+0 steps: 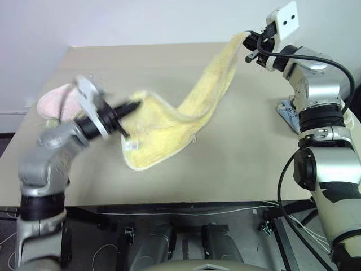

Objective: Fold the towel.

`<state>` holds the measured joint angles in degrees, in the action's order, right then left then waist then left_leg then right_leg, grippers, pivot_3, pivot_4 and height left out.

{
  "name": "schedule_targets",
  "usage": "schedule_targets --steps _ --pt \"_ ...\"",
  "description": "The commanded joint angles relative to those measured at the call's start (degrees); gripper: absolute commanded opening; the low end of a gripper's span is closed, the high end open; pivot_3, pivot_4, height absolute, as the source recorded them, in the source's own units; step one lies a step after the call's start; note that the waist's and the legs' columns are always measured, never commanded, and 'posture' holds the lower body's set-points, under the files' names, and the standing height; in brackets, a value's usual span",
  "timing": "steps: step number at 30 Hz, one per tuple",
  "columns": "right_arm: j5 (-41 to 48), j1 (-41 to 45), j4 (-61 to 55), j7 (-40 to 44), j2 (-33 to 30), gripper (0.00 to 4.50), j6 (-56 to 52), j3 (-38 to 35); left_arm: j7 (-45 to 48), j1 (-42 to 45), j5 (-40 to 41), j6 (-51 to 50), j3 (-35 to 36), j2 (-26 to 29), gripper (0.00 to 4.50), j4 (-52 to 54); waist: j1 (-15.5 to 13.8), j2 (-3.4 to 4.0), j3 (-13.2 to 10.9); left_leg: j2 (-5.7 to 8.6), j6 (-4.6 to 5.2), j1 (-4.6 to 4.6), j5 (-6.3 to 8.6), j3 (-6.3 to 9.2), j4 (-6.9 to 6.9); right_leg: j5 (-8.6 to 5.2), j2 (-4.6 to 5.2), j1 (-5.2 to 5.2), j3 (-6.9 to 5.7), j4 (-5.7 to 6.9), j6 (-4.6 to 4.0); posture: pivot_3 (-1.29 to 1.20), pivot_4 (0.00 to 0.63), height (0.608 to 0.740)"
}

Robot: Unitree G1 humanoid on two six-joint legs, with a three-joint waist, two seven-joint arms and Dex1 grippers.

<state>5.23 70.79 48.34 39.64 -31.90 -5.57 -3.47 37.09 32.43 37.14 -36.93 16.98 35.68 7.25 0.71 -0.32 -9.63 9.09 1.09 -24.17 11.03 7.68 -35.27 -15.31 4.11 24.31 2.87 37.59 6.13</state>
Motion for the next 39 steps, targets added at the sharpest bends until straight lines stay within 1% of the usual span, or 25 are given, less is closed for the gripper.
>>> schedule_targets --steps 1,5,7,9,10,12,14,16,17,19,22,23,25,27,29,32,33,35,37,39 --pt "-1.98 5.16 3.76 -3.40 -3.60 0.00 2.38 -1.13 -4.65 8.19 -4.22 6.94 4.51 1.55 0.01 -13.85 0.05 0.01 0.00 0.02 0.01 0.00 -0.02 -0.03 0.02 0.00 0.01 0.01 0.02 -0.01 0.00 0.00 0.150 0.740" --pt "-4.32 9.92 10.37 -7.76 -5.71 0.00 3.65 -0.87 -3.28 18.26 -9.07 17.28 4.89 3.62 0.01 -34.58 0.61 0.02 0.00 0.01 -0.13 -0.05 -0.22 -0.08 0.18 0.00 -0.01 0.15 0.08 -0.06 -0.01 0.00 0.150 0.740" --pt "-5.19 11.05 12.52 -8.95 -6.06 0.00 4.43 -0.64 -2.60 21.79 -10.71 20.94 4.39 4.18 0.01 -41.32 0.68 -0.01 -0.01 -0.01 -0.14 -0.11 -0.22 -0.09 0.19 -0.01 -0.03 0.21 0.09 -0.04 -0.01 0.00 0.150 0.740" --pt "-5.70 12.40 15.13 -11.06 -6.11 0.00 5.17 -0.77 0.26 28.28 -15.26 28.23 0.75 5.06 0.01 -53.08 0.51 -0.03 -0.02 -0.01 -0.14 -0.19 -0.23 -0.08 0.15 0.00 -0.02 0.25 0.09 -0.06 0.00 0.00 0.150 0.740" --pt "-5.88 12.94 16.17 -11.85 -6.12 0.00 5.52 -0.82 -0.65 31.94 -18.53 33.86 -1.34 5.10 0.01 -59.55 0.45 -0.03 -0.02 0.00 -0.14 -0.21 -0.23 -0.08 0.10 0.00 -0.03 0.24 0.07 -0.06 0.00 0.00 0.150 0.740" --pt "-5.57 13.57 17.25 -11.82 -6.06 0.00 6.18 -1.13 -1.57 37.39 -22.18 39.34 -3.78 4.55 0.01 -68.81 0.17 -0.06 -0.04 0.03 -0.14 -0.23 -0.23 -0.07 0.05 0.01 -0.01 0.22 0.04 -0.08 0.02 0.00 0.150 0.740" --pt "-5.23 12.87 16.82 -9.55 -6.10 0.00 6.78 -1.03 -0.24 39.84 -23.12 43.87 -3.99 3.56 0.01 -74.01 0.25 -0.05 -0.04 0.05 -0.13 -0.25 -0.23 -0.07 0.07 0.01 0.02 0.22 0.05 -0.14 0.02 0.00 0.150 0.740" --pt "-5.12 11.92 16.09 -7.49 -6.24 0.00 7.09 -0.77 0.73 40.62 -24.12 48.24 -3.99 2.95 0.01 -76.75 0.45 -0.05 -0.04 0.05 -0.13 -0.28 -0.23 -0.08 0.13 0.01 0.03 0.27 0.07 -0.17 0.03 0.00 0.150 0.740" --pt "-4.35 9.92 14.01 -4.44 -6.55 0.00 7.05 -0.81 3.01 39.57 -24.29 50.76 -3.93 2.50 0.01 -77.38 0.56 -0.05 -0.03 0.05 -0.12 -0.29 -0.22 -0.08 0.16 0.00 0.03 0.30 0.06 -0.17 0.03 0.00 0.150 0.740" --pt "-2.80 6.36 9.87 0.64 -7.36 0.00 6.49 -1.13 6.32 37.70 -24.79 52.60 -4.05 2.13 0.01 -78.19 0.57 -0.06 -0.03 0.03 -0.11 -0.33 -0.22 -0.08 0.18 0.00 0.02 0.33 0.04 -0.19 0.03 0.00 0.150 0.740" --pt "0.29 -0.69 0.28 8.47 -9.85 0.00 1.87 -1.77 16.26 32.83 -24.22 55.61 -4.28 2.28 0.01 -76.42 0.82 -0.05 -0.04 0.04 -0.06 -0.36 -0.20 -0.09 0.13 0.00 0.03 0.32 0.04 -0.17 0.03 0.00 0.150 0.740" --pt "0.82 -4.02 -3.48 10.77 -11.15 0.00 1.51 -1.69 20.19 30.99 -23.33 54.70 -4.05 2.48 0.01 -75.38 0.98 -0.05 -0.04 0.04 -0.05 -0.36 -0.19 -0.11 0.09 0.00 0.02 0.33 0.05 -0.14 0.03 0.00 0.150 0.740" --pt "1.59 -9.43 -9.59 13.55 -13.24 0.00 0.78 -1.84 23.98 28.12 -22.35 53.35 -3.62 2.75 0.01 -73.39 1.27 -0.05 -0.04 0.04 0.05 -0.40 -0.14 -0.10 0.03 0.00 0.03 0.36 0.04 -0.06 0.03 0.00 0.150 0.740" --pt "3.59 -16.27 -16.29 17.73 -16.96 0.00 -2.56 -3.00 29.09 21.25 -21.09 52.43 -4.05 2.79 0.01 -66.63 1.41 -0.04 -0.03 0.04 0.17 -0.43 -0.07 -0.09 -0.02 0.00 0.02 0.40 0.04 0.01 0.03 0.00 0.150 0.740" --pt "5.97 -22.20 -22.62 21.27 -20.21 0.00 -7.26 -3.96 32.55 13.87 -17.76 46.77 -3.70 2.66 0.01 -56.08 1.65 -0.03 -0.03 0.03 0.19 -0.43 -0.05 -0.10 0.01 0.00 0.03 0.39 0.04 -0.01 0.03 0.00 0.150 0.740" --pt "9.15 -30.89 -31.02 26.48 -24.37 0.00 -12.31 -4.72 34.81 2.85 -13.38 36.63 -3.90 4.17 0.01 -38.68 1.97 -0.03 -0.03 0.02 0.26 -0.42 -0.01 -0.10 -0.03 0.00 0.03 0.39 0.11 0.05 0.03 0.00 0.150 0.740" --pt "9.77 -32.77 -32.77 27.29 -25.23 0.00 -13.17 -4.96 34.59 0.38 -12.74 34.40 -3.86 4.62 0.01 -34.71 2.02 -0.03 -0.03 0.00 0.27 -0.42 0.00 -0.10 -0.03 0.00 0.03 0.42 0.12 0.08 0.03 0.00 0.150 0.740" --pt "9.98 -36.72 -34.75 28.94 -27.48 0.00 -13.45 -5.53 34.06 -4.78 -12.41 30.92 -3.93 5.96 0.01 -27.50 1.90 -0.02 -0.03 -0.02 0.24 -0.29 -0.01 -0.12 -0.07 -0.01 0.02 0.38 0.17 0.27 0.02 0.00 0.150 0.740" --pt "10.13 -39.32 -35.74 30.10 -29.13 0.00 -13.45 -6.10 33.43 -8.15 -11.60 28.05 -3.67 6.78 0.01 -22.64 1.65 0.01 -0.04 -0.02 0.18 -0.14 -0.02 -0.11 -0.10 -0.01 0.03 0.28 0.17 0.39 0.00 0.00 0.150 0.740" --pt "11.50 -41.79 -37.49 32.58 -31.10 0.00 -14.58 -6.98 33.51 -12.47 -9.52 23.49 -3.22 8.24 0.01 -16.83 1.50 0.06 -0.03 -0.01 0.06 0.12 0.06 -0.12 -0.10 -0.01 0.09 -0.01 0.16 0.40 -0.01 0.00 0.150 0.740"
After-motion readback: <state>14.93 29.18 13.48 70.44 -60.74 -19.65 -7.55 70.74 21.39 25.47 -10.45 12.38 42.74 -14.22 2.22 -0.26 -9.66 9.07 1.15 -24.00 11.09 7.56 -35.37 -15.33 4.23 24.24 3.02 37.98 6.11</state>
